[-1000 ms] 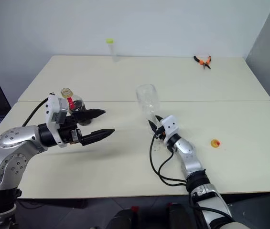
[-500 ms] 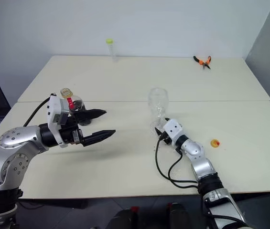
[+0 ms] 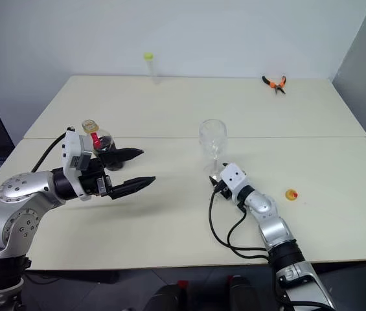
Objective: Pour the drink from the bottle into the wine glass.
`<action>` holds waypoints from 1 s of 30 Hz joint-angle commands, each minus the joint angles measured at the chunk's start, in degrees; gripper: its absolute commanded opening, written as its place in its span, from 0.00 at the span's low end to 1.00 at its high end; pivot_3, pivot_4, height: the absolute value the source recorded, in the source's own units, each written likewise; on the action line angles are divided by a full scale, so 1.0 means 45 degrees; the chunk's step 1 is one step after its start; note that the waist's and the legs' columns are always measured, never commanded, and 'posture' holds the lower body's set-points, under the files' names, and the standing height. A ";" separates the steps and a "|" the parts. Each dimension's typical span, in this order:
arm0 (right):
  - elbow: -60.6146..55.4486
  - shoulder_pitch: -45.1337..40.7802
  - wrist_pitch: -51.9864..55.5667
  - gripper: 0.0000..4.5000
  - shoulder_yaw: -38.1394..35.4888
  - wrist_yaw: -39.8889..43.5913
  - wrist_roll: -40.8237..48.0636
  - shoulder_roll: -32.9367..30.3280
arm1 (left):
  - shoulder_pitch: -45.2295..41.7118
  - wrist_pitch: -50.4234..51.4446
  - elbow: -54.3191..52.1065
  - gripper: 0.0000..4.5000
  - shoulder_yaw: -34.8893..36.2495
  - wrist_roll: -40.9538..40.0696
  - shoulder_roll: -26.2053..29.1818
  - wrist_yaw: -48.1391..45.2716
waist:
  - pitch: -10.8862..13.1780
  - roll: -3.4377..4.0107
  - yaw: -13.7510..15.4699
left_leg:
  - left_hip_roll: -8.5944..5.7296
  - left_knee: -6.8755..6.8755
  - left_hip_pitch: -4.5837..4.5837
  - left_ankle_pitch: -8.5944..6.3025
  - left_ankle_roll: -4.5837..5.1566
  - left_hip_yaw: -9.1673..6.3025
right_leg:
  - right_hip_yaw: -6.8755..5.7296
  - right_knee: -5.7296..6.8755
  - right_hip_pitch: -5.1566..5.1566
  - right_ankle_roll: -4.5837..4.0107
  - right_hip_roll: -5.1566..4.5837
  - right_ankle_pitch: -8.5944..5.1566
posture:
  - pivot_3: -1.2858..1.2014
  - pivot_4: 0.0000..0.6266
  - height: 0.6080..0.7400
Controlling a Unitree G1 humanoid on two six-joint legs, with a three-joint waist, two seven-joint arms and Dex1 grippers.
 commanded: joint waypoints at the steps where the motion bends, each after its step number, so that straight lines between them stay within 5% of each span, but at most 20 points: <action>1: -0.0109 0.0084 0.0159 0.71 0.0114 0.0172 0.0060 -0.0013 | -0.0347 -0.0256 -0.0379 1.00 0.0275 -0.0097 0.0088 0.0044 | 0.0000 -0.0001 0.0001 | 0.0000 0.0001 0.0000 0.0000 0.0000 -0.0001 | -0.0001 0.0000 0.0001 0.0000 0.0000 0.0000 | 0.52 0.24 1.00; 13: -0.0876 0.0467 0.0770 0.71 0.0053 0.0607 0.0264 -0.0119 | -0.0411 -0.0253 -0.0525 1.00 0.0371 -0.0140 0.0030 0.0243 | 0.0000 0.0000 0.0005 | 0.0000 0.0000 0.0001 0.0000 0.0000 -0.0002 | -0.0001 0.0000 0.0002 0.0000 0.0000 0.0000 | 0.52 0.24 1.00; 30: -0.8821 0.3593 0.5802 0.71 -0.1945 0.2702 0.3910 -0.2661 | -0.0224 -0.0424 -0.0601 1.00 0.0371 -0.0085 -0.0152 0.0783 | 0.0002 0.0003 0.0200 | -0.0002 0.0003 -0.0009 -0.0003 0.0005 -0.0009 | -0.0007 -0.0008 0.0001 0.0003 -0.0004 -0.0002 | 0.52 0.24 1.00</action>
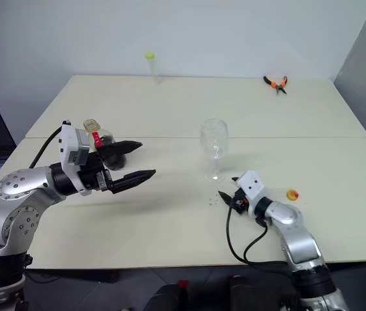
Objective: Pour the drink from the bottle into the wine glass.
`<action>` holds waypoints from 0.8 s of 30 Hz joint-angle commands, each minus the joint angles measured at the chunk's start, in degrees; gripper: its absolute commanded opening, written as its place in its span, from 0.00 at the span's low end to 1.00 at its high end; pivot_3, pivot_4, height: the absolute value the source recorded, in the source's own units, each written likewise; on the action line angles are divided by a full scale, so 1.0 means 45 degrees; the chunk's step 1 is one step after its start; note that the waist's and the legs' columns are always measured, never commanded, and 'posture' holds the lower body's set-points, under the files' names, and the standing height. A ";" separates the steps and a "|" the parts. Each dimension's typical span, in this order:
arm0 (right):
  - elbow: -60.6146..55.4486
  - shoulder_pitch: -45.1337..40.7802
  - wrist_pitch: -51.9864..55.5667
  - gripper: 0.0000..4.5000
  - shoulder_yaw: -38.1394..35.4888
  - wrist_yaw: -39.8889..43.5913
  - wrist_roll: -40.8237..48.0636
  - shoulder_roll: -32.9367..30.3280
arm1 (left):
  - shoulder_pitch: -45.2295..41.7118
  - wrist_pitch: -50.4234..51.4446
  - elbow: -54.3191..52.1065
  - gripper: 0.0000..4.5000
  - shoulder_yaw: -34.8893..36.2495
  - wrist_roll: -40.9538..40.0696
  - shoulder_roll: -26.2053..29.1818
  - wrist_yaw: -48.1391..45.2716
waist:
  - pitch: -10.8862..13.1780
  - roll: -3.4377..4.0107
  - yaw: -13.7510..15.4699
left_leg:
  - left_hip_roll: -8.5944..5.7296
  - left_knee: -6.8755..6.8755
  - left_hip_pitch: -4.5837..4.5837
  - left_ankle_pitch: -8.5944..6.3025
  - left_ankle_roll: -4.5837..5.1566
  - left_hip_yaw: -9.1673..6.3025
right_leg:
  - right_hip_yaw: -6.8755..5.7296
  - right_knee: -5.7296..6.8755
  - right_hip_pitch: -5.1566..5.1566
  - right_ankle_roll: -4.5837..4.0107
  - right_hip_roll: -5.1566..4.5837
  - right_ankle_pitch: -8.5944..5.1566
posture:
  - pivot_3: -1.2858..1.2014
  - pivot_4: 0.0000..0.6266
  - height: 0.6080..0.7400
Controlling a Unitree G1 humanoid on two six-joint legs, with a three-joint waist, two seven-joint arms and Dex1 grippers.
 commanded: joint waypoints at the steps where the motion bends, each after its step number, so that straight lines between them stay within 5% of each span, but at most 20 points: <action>1: -0.2387 0.0737 0.0351 0.71 -0.1159 0.0466 0.1363 -0.0548 | 0.0156 -0.0113 -0.0525 1.00 0.0338 -0.0082 -0.0048 0.0261 | 0.0001 0.0002 0.0047 | -0.0001 -0.0002 -0.0002 0.0000 0.0000 -0.0001 | -0.0001 -0.0002 0.0000 0.0001 0.0000 0.0000 | 0.52 0.24 1.00; 13: -0.6483 0.0697 0.2373 0.71 -0.2303 0.1593 0.6226 -0.2398 | 0.1396 0.0611 -0.1697 1.00 0.0865 -0.0359 -0.1040 0.2727 | 0.0002 0.0002 0.0053 | 0.0001 0.0001 0.0000 -0.0001 0.0001 -0.0024 | -0.0010 -0.0015 0.0020 0.0002 -0.0007 -0.0002 | 0.52 0.24 1.00; 24: -0.6003 -0.0480 0.2911 0.71 -0.2042 0.1405 0.6901 -0.2774 | 0.2275 -0.0759 -0.1393 1.00 0.1420 0.3129 -0.3811 0.8454 | -0.0001 -0.0009 0.0122 | -0.0009 0.0006 -0.0007 -0.0001 0.0001 -0.0032 | -0.0017 -0.0023 0.0023 0.0002 -0.0058 -0.0001 | 0.52 0.24 1.00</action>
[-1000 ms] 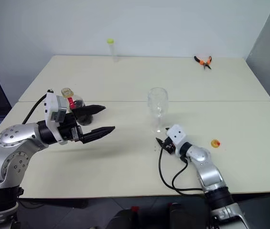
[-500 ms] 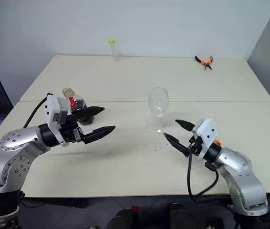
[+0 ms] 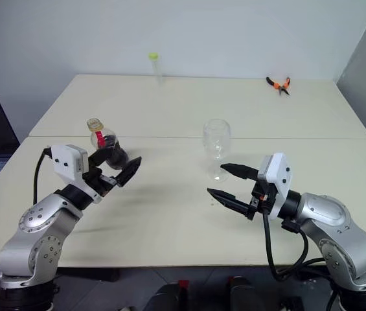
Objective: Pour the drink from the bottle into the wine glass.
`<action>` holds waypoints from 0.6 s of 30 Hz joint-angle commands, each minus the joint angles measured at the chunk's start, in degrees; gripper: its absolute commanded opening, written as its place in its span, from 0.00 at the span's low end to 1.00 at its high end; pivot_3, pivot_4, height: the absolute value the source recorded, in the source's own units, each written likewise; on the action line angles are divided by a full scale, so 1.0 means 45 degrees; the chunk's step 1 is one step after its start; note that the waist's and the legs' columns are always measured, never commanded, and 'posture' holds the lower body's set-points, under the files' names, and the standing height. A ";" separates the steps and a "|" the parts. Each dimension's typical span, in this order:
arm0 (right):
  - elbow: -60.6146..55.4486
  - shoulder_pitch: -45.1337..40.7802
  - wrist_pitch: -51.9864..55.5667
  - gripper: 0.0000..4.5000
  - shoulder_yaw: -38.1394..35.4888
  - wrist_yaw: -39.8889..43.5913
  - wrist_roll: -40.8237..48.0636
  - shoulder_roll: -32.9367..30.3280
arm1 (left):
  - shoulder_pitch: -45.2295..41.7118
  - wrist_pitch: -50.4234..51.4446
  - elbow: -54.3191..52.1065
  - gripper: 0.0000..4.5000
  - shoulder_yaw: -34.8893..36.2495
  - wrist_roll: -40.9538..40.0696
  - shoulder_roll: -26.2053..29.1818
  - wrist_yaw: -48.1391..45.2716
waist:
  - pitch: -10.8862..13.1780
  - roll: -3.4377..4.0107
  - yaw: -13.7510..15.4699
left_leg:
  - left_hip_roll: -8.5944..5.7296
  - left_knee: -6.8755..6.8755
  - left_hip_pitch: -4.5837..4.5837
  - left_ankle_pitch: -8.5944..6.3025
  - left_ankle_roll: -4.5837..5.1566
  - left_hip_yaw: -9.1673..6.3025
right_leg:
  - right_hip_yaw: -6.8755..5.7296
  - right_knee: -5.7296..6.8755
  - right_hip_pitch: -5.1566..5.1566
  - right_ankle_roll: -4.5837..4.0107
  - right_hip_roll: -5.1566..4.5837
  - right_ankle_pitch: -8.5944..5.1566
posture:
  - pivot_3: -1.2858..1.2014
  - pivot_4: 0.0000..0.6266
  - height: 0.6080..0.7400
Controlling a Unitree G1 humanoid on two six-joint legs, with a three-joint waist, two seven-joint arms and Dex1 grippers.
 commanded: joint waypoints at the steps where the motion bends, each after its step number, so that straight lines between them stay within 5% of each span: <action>1: 0.0000 -0.0422 -0.0070 0.71 0.0062 -0.0003 0.0119 -0.0115 | -0.0071 -0.0391 0.0039 1.00 0.0439 0.0815 -0.0158 0.1058 | 0.0000 0.0000 -0.0002 | 0.0001 -0.0001 0.0000 0.0000 0.0000 0.0003 | -0.0001 0.0000 0.0000 0.0000 0.0000 0.0000 | 0.52 0.24 1.00; 18: -0.0090 -0.1857 0.1122 0.71 0.0281 0.0142 0.1556 -0.0584 | -0.2228 -0.1269 0.4072 1.00 0.0005 0.2112 -0.0769 0.1751 | -0.0003 -0.0004 0.0002 | -0.0004 0.0002 -0.0003 0.0000 0.0000 0.0003 | -0.0017 0.0006 -0.0002 0.0000 0.0046 0.0000 | 0.52 0.24 1.00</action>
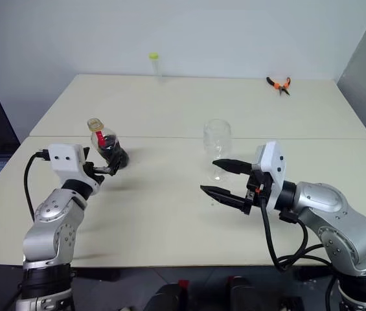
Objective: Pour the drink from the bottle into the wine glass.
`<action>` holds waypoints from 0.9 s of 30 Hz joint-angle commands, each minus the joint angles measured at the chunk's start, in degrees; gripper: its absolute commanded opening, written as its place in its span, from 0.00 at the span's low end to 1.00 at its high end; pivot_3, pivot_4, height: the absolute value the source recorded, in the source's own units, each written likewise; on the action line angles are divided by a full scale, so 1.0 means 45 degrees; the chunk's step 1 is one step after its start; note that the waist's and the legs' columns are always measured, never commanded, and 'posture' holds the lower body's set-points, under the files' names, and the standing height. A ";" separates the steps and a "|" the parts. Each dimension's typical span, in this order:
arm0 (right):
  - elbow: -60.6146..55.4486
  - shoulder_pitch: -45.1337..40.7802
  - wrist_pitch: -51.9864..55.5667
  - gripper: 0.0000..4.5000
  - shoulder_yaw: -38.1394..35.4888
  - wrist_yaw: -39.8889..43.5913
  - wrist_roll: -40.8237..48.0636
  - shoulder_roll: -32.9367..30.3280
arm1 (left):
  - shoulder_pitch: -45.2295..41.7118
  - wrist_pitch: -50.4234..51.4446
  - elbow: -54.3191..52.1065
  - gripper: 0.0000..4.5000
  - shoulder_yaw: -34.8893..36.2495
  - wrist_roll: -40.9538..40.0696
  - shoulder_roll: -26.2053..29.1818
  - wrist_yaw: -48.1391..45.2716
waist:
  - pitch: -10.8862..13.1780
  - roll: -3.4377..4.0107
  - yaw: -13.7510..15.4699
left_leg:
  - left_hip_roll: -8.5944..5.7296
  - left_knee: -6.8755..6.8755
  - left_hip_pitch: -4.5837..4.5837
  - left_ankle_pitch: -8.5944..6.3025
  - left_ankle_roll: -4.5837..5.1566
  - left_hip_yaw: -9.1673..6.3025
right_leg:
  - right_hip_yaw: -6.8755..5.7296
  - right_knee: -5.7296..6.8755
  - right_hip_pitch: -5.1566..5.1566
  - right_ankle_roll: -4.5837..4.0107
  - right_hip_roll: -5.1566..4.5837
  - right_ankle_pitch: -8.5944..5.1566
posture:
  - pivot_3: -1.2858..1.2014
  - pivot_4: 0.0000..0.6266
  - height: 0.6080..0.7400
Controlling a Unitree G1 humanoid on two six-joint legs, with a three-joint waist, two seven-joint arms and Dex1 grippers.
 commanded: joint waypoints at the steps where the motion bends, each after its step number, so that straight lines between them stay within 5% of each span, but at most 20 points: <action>1: -0.0395 -0.0337 0.0075 0.71 -0.0028 0.0079 0.0433 -0.0150 | -0.0584 -0.0253 0.0474 1.00 -0.0021 0.0121 0.0092 -0.0122 | 0.0000 0.0000 -0.0002 | -0.0001 0.0000 0.0000 0.0000 0.0000 0.0001 | 0.0000 0.0000 0.0000 0.0000 0.0000 0.0000 | 0.52 0.24 1.00; 20: -0.0287 -0.0581 0.0118 0.71 0.0055 -0.0178 0.0442 -0.0246 | -0.3215 -0.1682 0.5195 1.00 0.0135 0.0436 0.0068 -0.0184 | 0.0000 -0.0002 0.0009 | -0.0003 0.0005 -0.0006 0.0001 -0.0002 -0.0003 | -0.0002 0.0000 -0.0003 0.0001 -0.0008 0.0001 | 0.52 0.24 1.00; 27: -0.0379 -0.0461 0.0088 0.72 0.0027 -0.0357 0.0371 -0.0225 | -0.3756 -0.2565 0.6118 0.57 0.0166 0.0499 0.0181 -0.0414 | -0.0001 -0.0002 -0.0010 | 0.0000 0.0003 -0.0004 0.0003 -0.0005 -0.0003 | 0.0001 0.0003 -0.0007 0.0000 -0.0026 0.0001 | 0.52 0.24 1.00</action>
